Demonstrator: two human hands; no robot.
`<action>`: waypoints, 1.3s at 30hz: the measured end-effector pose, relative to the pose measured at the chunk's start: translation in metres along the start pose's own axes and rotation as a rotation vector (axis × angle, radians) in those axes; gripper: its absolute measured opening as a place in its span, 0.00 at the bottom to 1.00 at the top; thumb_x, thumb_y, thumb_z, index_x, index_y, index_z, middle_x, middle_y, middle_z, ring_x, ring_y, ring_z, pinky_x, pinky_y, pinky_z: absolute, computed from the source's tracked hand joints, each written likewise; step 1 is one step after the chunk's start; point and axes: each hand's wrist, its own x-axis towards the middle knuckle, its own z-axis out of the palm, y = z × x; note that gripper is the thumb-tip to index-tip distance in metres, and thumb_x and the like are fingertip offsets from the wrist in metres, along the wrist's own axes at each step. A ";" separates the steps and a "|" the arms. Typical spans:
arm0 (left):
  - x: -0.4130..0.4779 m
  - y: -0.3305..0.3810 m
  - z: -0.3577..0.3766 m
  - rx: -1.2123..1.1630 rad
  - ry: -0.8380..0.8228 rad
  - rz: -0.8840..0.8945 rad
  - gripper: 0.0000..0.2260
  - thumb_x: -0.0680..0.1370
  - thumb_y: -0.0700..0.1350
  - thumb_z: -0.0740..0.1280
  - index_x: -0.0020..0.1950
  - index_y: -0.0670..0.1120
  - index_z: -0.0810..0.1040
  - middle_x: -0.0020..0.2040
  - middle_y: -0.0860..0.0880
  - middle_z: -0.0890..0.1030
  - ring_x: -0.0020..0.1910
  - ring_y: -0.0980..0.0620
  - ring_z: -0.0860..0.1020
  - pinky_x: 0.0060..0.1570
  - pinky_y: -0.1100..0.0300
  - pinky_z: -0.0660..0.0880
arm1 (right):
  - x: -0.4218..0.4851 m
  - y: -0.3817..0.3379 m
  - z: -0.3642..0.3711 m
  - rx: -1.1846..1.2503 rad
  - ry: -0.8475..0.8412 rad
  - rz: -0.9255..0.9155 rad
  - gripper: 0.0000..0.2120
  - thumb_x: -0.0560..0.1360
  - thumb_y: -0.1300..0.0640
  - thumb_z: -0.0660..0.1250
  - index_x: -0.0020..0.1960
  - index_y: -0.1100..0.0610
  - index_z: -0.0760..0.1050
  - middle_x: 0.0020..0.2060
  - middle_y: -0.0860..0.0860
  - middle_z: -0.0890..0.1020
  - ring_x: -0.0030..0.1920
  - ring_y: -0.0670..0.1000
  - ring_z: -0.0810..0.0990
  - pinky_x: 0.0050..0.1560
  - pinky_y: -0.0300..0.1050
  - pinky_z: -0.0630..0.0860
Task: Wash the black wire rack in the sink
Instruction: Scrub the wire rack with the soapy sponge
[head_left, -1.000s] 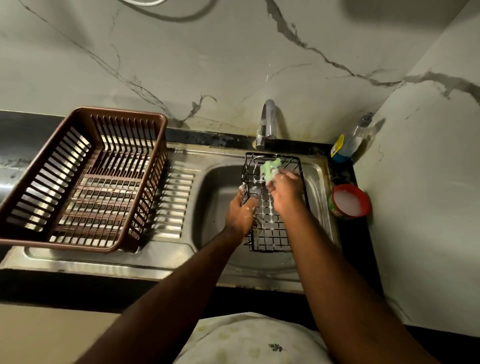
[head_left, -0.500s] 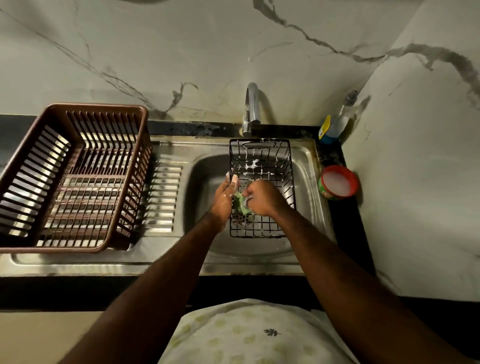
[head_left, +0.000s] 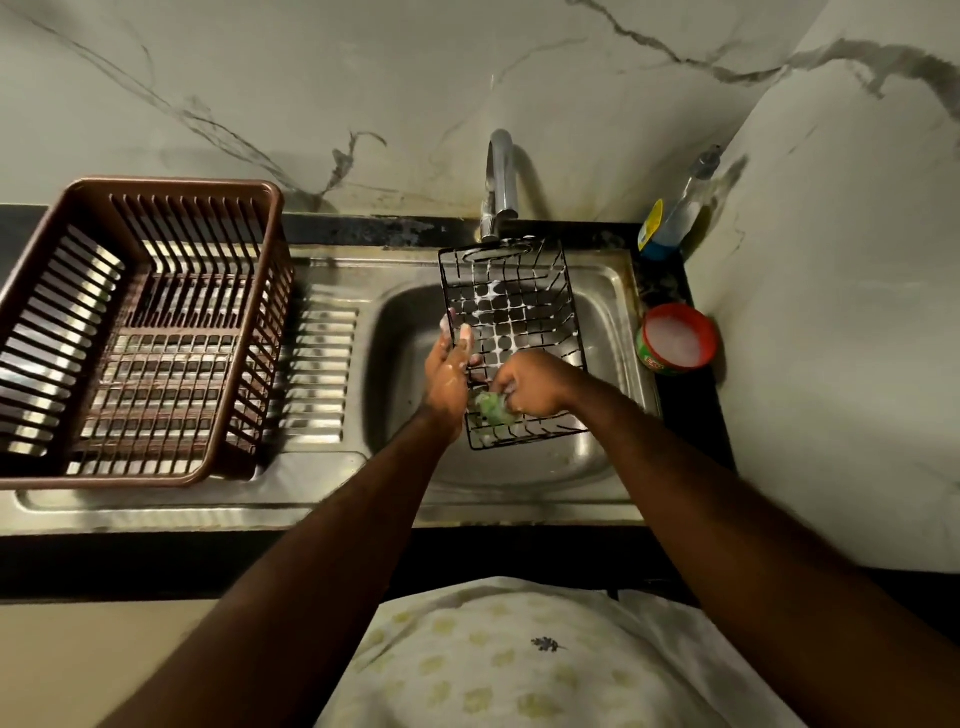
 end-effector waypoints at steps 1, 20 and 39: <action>0.002 -0.001 0.000 0.003 -0.002 0.000 0.27 0.82 0.57 0.63 0.79 0.50 0.64 0.71 0.39 0.74 0.63 0.44 0.77 0.63 0.43 0.74 | 0.003 0.001 0.005 -0.037 0.057 0.027 0.12 0.73 0.66 0.69 0.54 0.56 0.84 0.52 0.54 0.85 0.48 0.52 0.81 0.48 0.43 0.77; 0.029 -0.009 -0.008 0.225 -0.053 0.118 0.41 0.74 0.68 0.70 0.79 0.44 0.66 0.77 0.35 0.65 0.76 0.37 0.66 0.74 0.36 0.65 | 0.010 0.006 0.038 0.009 0.032 -0.046 0.12 0.72 0.67 0.72 0.53 0.56 0.85 0.52 0.51 0.85 0.49 0.49 0.82 0.53 0.39 0.77; 0.026 0.003 -0.016 0.382 -0.058 0.205 0.39 0.75 0.67 0.67 0.81 0.50 0.63 0.78 0.41 0.67 0.77 0.44 0.67 0.73 0.40 0.68 | -0.002 0.013 0.040 -0.379 -0.078 0.113 0.10 0.73 0.63 0.68 0.53 0.58 0.81 0.50 0.57 0.83 0.49 0.59 0.83 0.45 0.46 0.79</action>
